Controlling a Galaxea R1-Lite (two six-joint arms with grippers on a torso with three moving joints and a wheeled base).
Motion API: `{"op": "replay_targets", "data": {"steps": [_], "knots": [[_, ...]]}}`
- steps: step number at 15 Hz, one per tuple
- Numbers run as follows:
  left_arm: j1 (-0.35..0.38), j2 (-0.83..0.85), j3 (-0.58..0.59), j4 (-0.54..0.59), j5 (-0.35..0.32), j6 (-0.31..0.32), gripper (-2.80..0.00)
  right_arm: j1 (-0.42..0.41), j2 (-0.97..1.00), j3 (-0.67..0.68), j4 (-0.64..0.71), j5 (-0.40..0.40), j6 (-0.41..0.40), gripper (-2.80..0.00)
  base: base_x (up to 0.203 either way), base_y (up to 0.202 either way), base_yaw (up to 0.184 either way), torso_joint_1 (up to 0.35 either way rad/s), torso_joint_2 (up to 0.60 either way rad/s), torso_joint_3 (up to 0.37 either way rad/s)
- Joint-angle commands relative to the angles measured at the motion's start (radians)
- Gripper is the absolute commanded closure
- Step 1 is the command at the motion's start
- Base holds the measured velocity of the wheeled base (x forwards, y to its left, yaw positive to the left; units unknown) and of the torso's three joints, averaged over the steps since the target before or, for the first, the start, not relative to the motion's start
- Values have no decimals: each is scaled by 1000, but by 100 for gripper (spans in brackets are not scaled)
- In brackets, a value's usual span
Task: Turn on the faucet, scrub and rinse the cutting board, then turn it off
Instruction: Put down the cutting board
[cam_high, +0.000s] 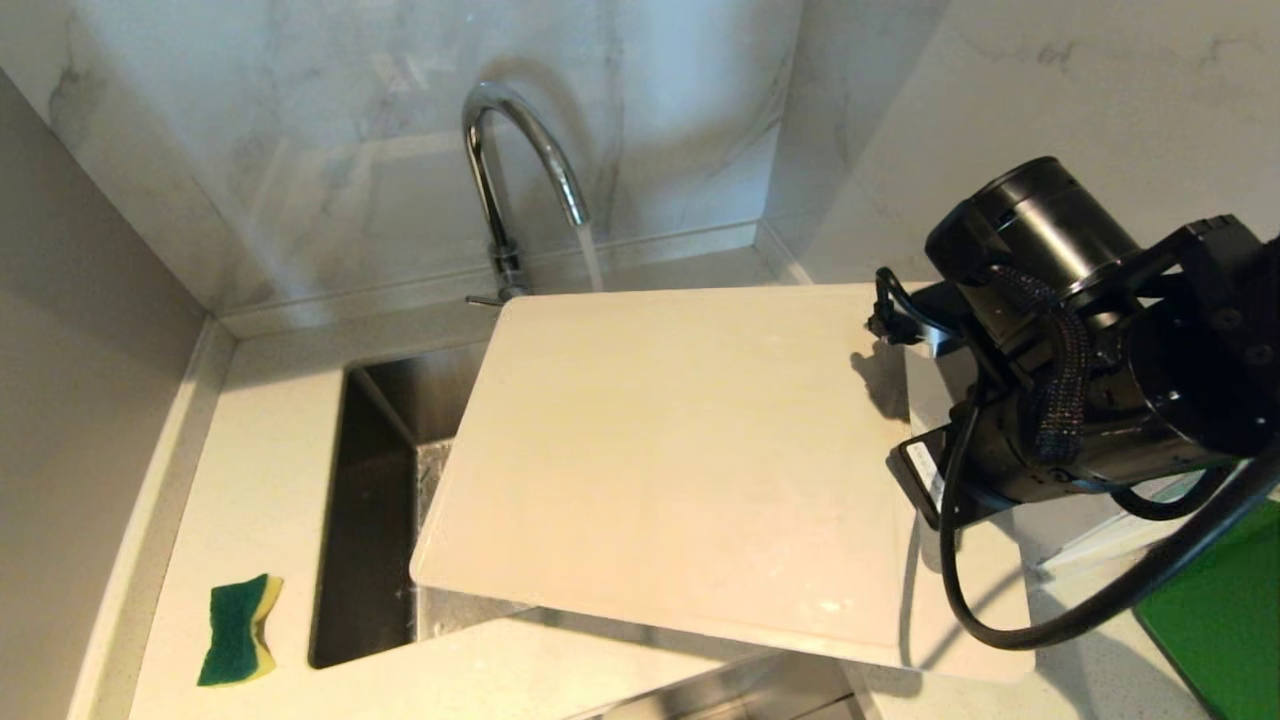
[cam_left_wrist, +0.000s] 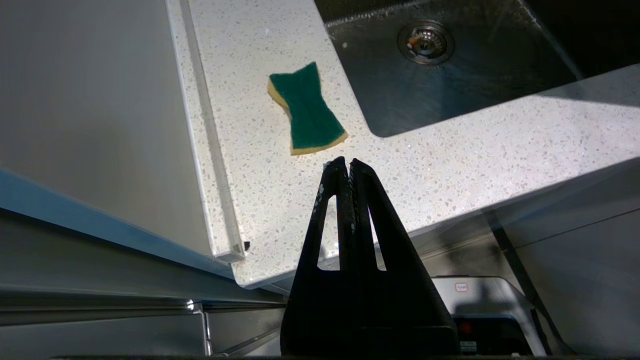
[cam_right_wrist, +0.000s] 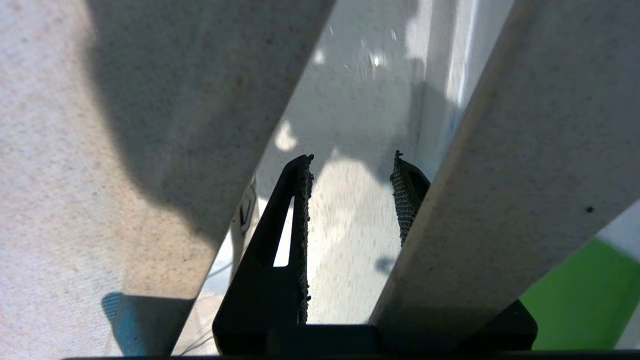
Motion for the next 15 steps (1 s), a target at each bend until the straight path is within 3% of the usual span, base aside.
{"op": "replay_targets", "data": {"steps": [1, 4, 6, 9, 12, 15], "knots": [[0, -2, 1, 1, 0, 0, 0, -10, -17, 1, 54, -4, 62, 0, 0, 0, 0, 0, 0, 0], [0, -2, 1, 1, 0, 0, 0, -21, 7, 3, 121, -3, 255, 0, 0, 0, 0, 0, 0, 0], [0, -2, 1, 0, 2, -2, 0, -22, 39, 1, 173, 6, 428, 0, 0, 0, 0, 0, 0, 0], [0, -2, 1, 0, 2, -2, 0, -22, 55, 5, 203, 111, 651, 0, 0, 0, 0, 0, 0, 0], [0, -2, 1, 1, 2, 0, 0, -21, 23, 14, 216, 148, 796, 0, 0, 0, 0, 0, 0, 0], [0, -2, 1, 1, 2, 0, 0, -18, -38, 80, 217, 196, 862, 0, 0, 0, 0, 0, 0, 0]]}}
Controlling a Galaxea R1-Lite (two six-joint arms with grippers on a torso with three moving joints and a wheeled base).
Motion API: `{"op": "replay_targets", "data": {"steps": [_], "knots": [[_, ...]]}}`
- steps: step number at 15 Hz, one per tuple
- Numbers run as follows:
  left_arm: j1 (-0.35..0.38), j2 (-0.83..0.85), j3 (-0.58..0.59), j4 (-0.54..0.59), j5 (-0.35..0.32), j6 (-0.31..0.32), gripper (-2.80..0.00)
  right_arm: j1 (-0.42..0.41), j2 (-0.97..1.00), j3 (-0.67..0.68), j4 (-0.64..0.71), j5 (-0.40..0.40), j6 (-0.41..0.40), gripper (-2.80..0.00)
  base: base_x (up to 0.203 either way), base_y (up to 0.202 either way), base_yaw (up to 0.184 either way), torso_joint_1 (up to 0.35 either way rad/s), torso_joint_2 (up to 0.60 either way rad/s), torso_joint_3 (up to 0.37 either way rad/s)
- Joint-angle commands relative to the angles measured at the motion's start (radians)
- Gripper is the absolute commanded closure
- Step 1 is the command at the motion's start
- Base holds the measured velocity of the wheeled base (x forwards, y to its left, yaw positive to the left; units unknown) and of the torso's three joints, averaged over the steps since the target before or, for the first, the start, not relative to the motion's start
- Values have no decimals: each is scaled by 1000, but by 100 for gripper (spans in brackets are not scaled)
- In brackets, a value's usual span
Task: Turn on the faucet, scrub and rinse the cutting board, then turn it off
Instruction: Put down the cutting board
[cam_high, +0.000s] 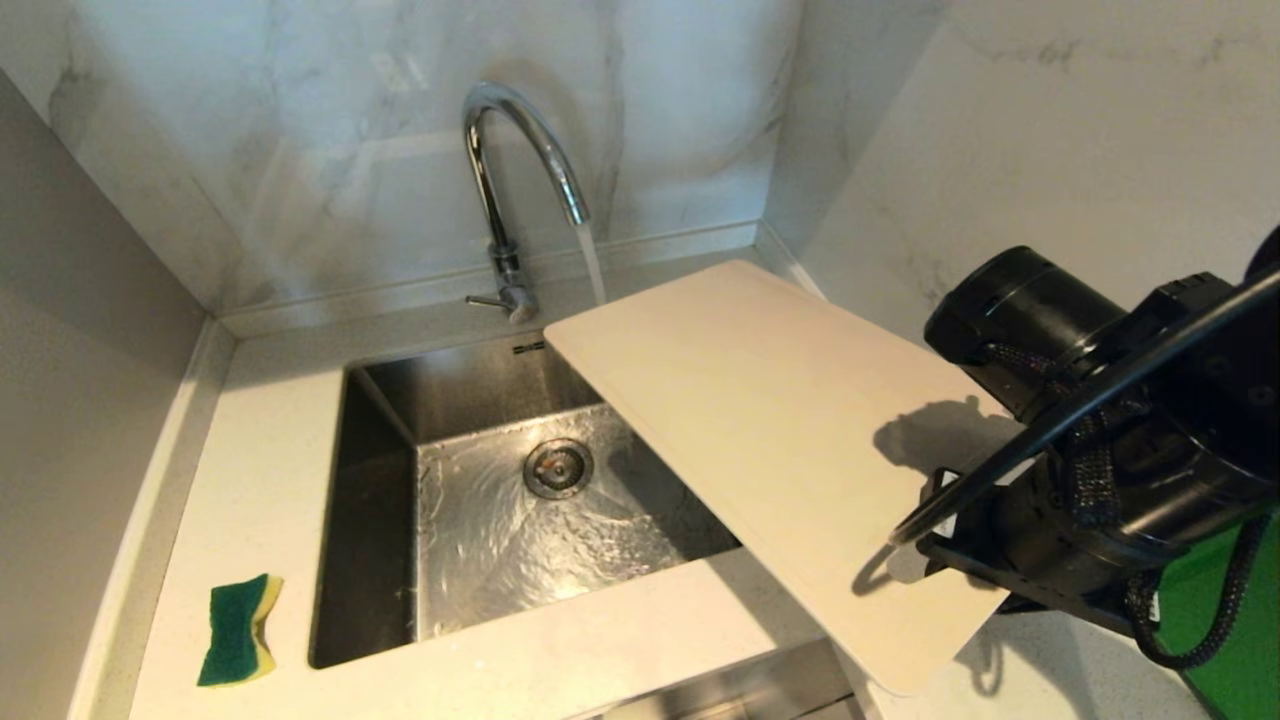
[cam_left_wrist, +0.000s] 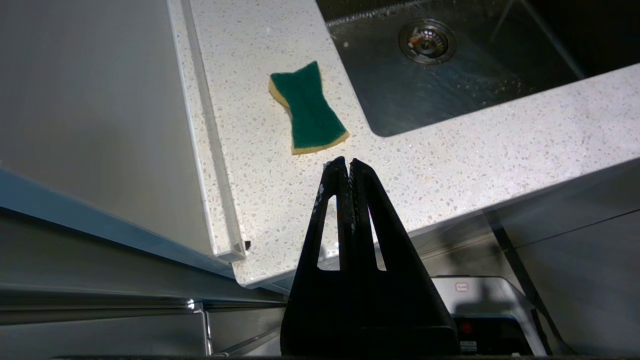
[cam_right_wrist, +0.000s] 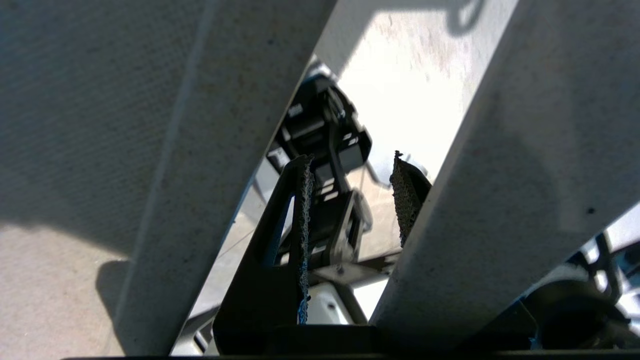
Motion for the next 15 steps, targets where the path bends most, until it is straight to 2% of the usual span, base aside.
{"op": "replay_targets", "data": {"steps": [1, 7, 10, 15], "knots": [[0, 0, 0, 1, 0, -1, 0, 2, -59, 61, 6, 7, 26, 0, 0, 0, 0, 0, 0, 0], [0, 0, 0, 1, 0, -1, 0, 0, -109, 118, 1, 18, 37, 0, 0, 0, 0, 0, 0, 0], [0, 0, 0, 1, 0, -1, 0, 0, -90, 117, -1, 30, 150, 0, 0, 0, 0, 0, 0, 0], [0, 0, -1, 0, 0, -1, 0, 0, -81, 137, -13, 31, 275, 0, 0, 0, 0, 0, 0, 0]]}}
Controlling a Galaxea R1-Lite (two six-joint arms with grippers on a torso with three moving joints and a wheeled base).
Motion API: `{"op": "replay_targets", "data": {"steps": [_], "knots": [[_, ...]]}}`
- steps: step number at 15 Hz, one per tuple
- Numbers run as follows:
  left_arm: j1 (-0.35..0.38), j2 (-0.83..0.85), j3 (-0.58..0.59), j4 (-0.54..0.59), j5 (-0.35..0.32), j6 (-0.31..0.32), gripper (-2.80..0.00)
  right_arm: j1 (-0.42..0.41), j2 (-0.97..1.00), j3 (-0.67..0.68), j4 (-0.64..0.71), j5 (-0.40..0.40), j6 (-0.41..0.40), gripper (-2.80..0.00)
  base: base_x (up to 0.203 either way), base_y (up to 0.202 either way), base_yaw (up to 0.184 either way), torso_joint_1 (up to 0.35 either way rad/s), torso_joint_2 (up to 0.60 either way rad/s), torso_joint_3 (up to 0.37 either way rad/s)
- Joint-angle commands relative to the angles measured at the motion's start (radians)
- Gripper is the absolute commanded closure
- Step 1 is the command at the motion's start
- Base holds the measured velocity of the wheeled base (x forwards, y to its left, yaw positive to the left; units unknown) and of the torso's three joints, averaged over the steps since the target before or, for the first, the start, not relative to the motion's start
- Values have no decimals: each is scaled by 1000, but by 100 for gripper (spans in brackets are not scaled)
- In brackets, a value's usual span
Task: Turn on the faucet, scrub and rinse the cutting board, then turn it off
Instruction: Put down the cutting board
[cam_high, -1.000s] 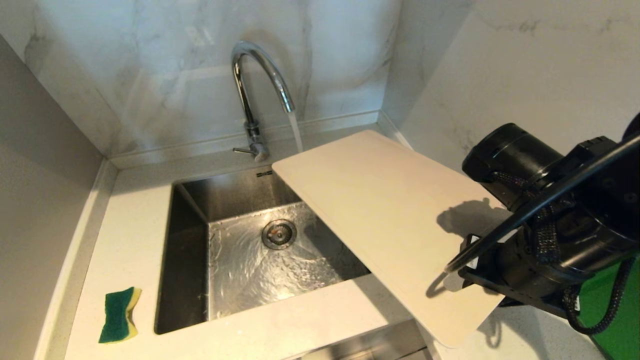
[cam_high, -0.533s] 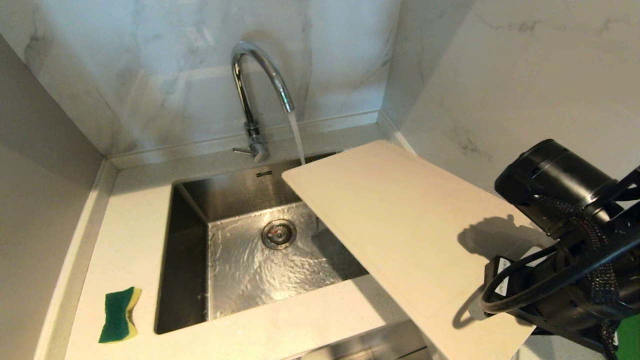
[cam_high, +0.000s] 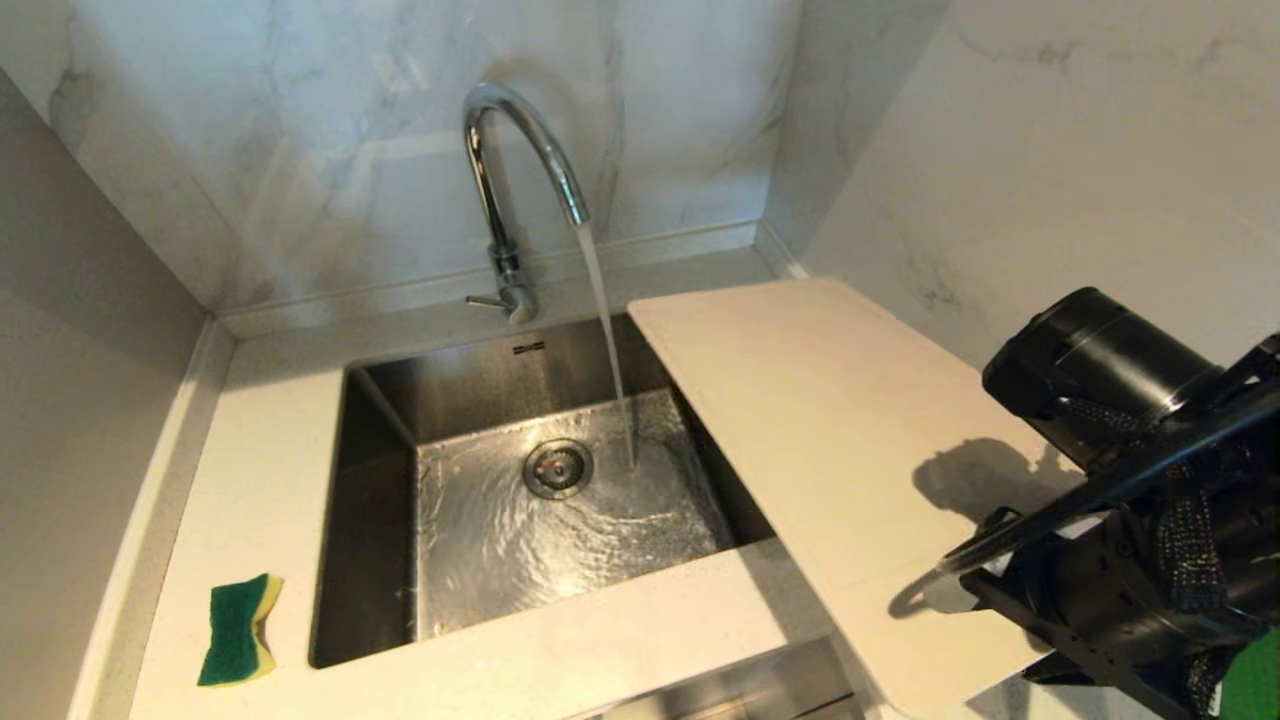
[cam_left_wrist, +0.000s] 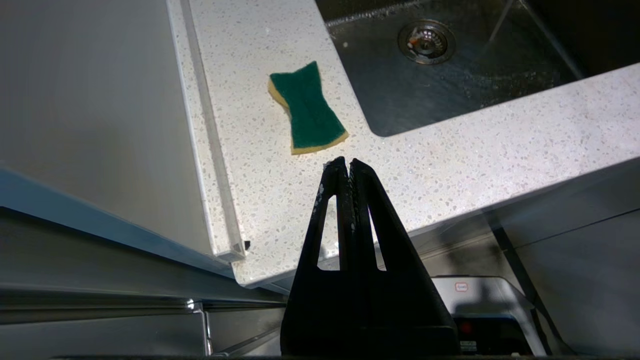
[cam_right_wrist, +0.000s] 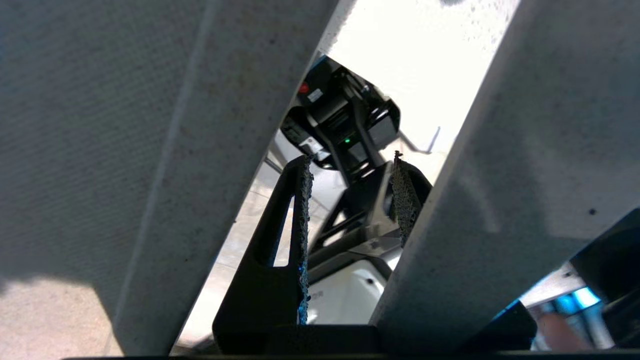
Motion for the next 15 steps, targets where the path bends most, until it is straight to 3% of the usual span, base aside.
{"op": "replay_targets", "data": {"steps": [1, 10, 15], "knots": [[0, 0, 0, 0, 0, 0, 0, 0, 11, 18, -21, -2, 36, 0, 0, 0, 0, 0, 0, 0], [0, 0, 0, 2, 0, 0, 0, 0, 97, 150, -206, 0, 94, 0, 0, 0, 0, 0, 0, 0], [0, 0, 0, 2, 0, 0, 0, -1, 111, 165, -213, 40, 102, 0, 0, 0, 0, 0, 0, 0]]}}
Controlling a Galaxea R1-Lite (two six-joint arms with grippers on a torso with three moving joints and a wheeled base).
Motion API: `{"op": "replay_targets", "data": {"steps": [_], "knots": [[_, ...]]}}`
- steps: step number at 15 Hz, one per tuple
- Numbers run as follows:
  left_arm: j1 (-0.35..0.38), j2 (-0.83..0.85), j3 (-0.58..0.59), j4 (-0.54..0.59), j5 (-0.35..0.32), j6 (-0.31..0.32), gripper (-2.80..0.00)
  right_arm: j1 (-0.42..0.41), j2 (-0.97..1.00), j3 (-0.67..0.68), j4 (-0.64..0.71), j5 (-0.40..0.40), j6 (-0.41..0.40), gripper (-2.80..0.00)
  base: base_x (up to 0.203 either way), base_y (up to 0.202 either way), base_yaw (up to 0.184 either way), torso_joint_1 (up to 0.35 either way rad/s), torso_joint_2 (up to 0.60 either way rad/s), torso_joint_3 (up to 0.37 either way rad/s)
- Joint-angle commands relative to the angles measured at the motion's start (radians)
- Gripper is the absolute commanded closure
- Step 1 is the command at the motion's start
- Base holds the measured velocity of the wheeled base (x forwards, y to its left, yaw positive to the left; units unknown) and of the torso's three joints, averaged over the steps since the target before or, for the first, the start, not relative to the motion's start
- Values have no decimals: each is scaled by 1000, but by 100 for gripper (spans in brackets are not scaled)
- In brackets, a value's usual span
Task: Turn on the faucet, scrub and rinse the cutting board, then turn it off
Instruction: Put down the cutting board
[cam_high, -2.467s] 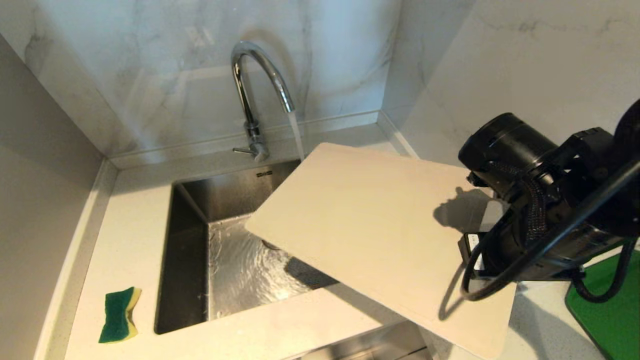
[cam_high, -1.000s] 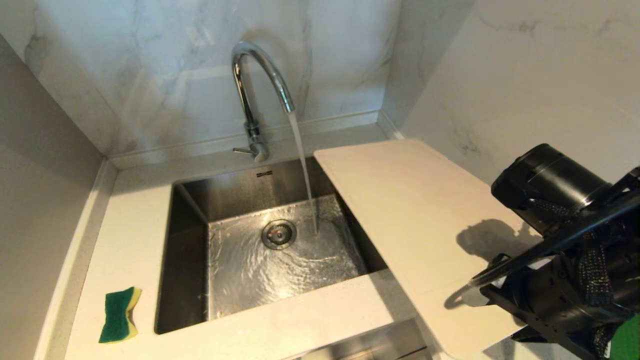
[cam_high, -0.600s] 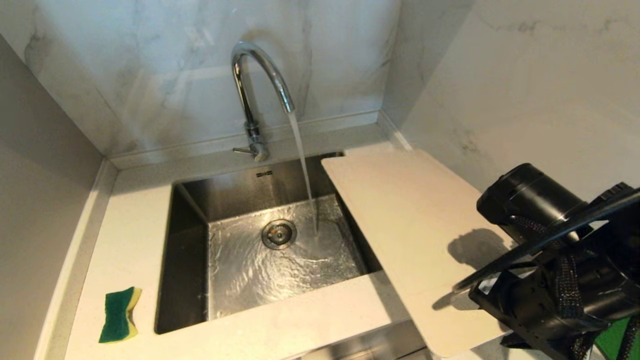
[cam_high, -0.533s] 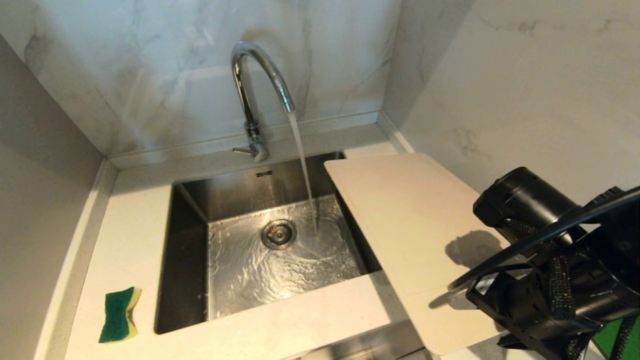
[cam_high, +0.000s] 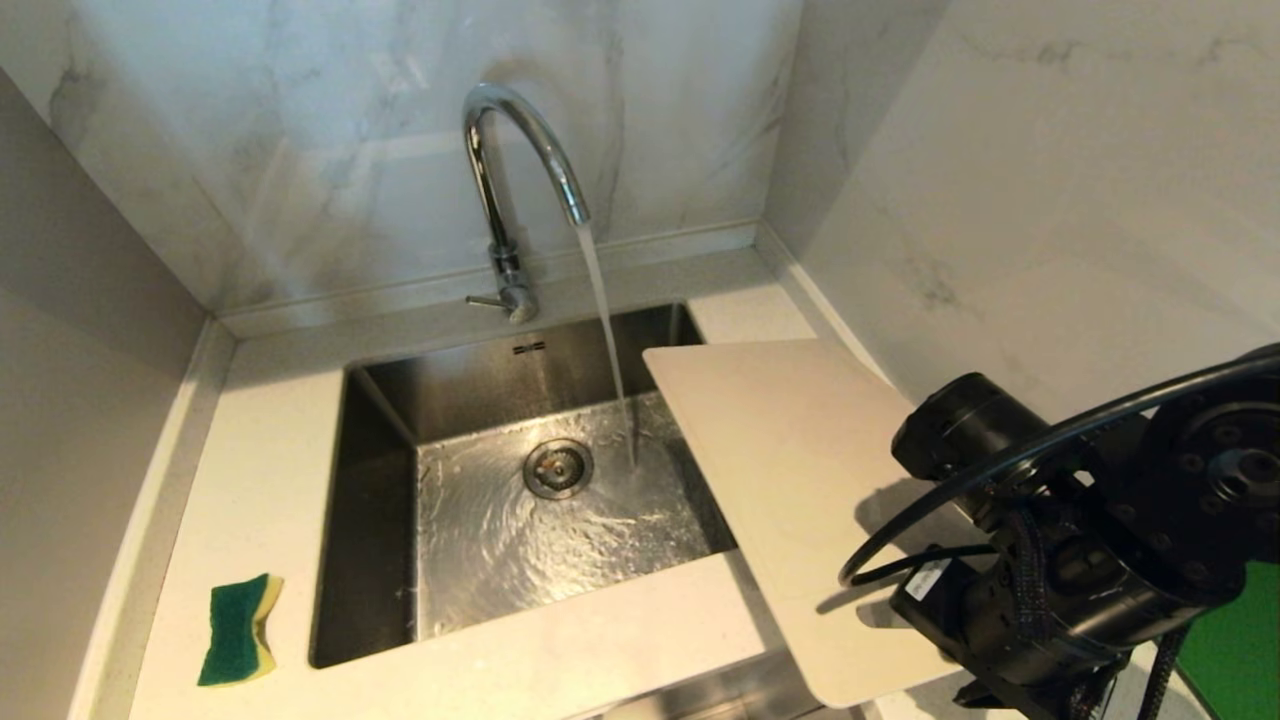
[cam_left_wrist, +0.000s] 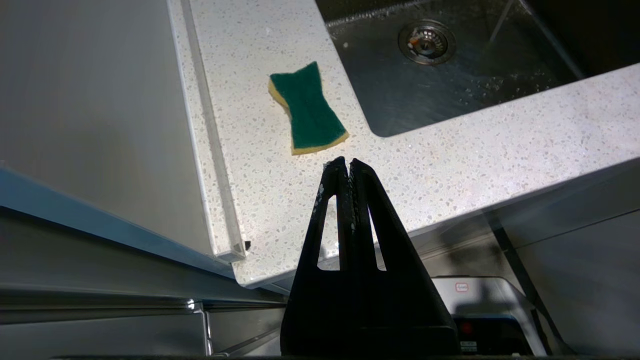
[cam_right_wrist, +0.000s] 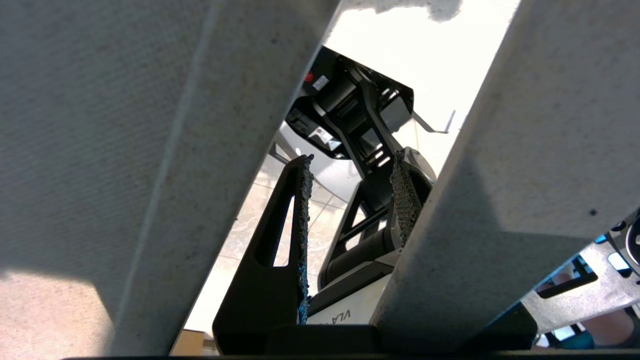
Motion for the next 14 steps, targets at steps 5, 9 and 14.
{"op": "replay_targets", "data": {"steps": [5, 9, 14], "knots": [[0, 0, 0, 1, 0, 0, 0, -2, -3, 68, -81, 9, 11, 0, 0, 0, 0, 0, 0, 0], [0, 0, 0, 1, 0, 0, 0, -9, -10, 81, -83, 51, 9, 0, 0, 0, 0, 0, 0, 0], [0, 0, 0, 0, 0, 0, 0, -12, 11, 123, -140, 67, 10, 0, 0, 0, 0, 0, 0, 0]]}}
